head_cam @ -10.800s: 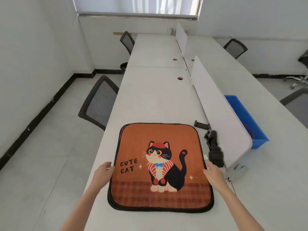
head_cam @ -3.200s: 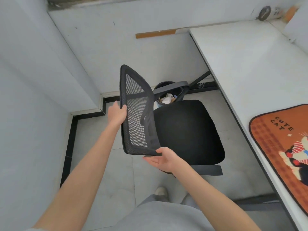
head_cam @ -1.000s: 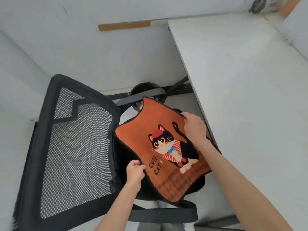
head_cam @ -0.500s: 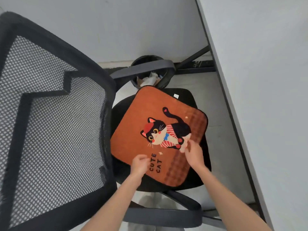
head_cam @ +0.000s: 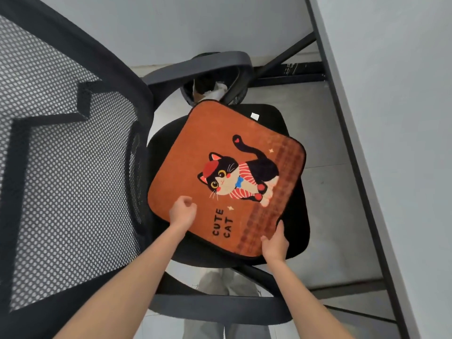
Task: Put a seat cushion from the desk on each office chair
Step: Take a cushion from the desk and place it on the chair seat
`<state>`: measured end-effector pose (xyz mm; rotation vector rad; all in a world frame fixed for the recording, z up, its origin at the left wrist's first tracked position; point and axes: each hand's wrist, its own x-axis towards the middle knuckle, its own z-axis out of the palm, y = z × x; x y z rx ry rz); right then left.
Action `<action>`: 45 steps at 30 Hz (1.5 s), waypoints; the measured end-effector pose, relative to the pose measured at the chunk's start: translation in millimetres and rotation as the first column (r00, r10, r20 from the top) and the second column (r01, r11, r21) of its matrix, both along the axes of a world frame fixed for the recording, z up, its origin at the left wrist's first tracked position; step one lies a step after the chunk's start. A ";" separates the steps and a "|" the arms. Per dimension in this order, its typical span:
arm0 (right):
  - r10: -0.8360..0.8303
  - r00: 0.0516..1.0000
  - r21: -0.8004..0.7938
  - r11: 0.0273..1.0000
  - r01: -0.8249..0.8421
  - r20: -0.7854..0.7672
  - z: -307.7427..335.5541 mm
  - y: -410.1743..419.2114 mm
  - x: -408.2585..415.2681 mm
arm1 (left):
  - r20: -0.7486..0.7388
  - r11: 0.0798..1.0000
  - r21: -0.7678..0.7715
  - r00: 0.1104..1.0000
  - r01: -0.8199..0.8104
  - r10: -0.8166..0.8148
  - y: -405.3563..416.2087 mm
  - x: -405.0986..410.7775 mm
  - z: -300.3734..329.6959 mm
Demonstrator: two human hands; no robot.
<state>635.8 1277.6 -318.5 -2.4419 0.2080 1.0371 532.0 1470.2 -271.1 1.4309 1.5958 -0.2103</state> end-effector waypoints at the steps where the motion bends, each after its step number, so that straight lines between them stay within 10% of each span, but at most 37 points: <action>1: 0.030 0.998 -0.014 0.999 -0.029 0.052 0.4 -5.4 6.4 | -0.005 1.000 0.013 1.000 0.001 -0.001 0.5 -1.4 -1.3; 19: 0.110 0.954 0.009 0.993 -0.118 0.279 -41.2 -7.8 96.7 | -0.221 0.979 0.201 0.975 0.023 0.023 26.3 -19.1 -55.4; 30: 0.234 0.903 -0.022 0.970 -0.242 0.361 -34.1 3.8 98.8 | -0.344 0.905 0.277 0.912 0.325 -0.222 15.9 -25.7 -46.6; 41: 0.339 0.869 0.025 0.928 -0.372 0.361 -26.6 38.4 108.9 | -0.406 0.952 0.240 0.911 0.188 -0.077 7.4 -37.7 -56.8; 45: 0.391 0.860 -0.011 0.912 -0.410 0.327 -25.8 27.3 103.7 | -0.402 0.818 0.312 0.847 0.483 -0.347 -5.0 -32.3 -49.8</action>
